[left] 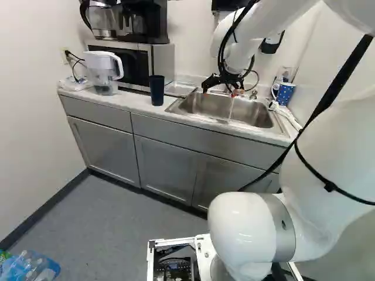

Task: Rinse the cup and place it in the tray

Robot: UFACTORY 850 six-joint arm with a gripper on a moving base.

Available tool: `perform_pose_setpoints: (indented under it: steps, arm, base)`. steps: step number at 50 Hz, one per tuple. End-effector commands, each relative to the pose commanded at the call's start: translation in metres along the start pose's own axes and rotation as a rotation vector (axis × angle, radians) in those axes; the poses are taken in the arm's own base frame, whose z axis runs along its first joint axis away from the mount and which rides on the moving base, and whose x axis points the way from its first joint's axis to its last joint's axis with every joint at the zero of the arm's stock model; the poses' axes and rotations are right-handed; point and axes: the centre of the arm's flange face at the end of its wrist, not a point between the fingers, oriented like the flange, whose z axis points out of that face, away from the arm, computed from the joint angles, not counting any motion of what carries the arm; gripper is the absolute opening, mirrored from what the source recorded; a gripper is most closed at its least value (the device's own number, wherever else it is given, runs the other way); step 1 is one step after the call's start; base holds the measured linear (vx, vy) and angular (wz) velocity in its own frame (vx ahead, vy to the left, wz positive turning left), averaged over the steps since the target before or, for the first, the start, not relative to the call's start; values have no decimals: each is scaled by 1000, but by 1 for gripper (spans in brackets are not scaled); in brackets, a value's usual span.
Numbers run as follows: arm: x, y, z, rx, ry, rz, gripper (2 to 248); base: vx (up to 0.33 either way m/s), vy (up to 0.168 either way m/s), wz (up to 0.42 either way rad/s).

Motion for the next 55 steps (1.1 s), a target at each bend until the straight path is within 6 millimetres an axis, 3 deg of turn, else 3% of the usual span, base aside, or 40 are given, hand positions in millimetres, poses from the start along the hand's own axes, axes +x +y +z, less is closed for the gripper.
perform_pose_setpoints:
  steps: [55]
  arm:
    - [-1, -90, -2, 129, -1, -151, 247]
  base:
    - [0, 0, 0]
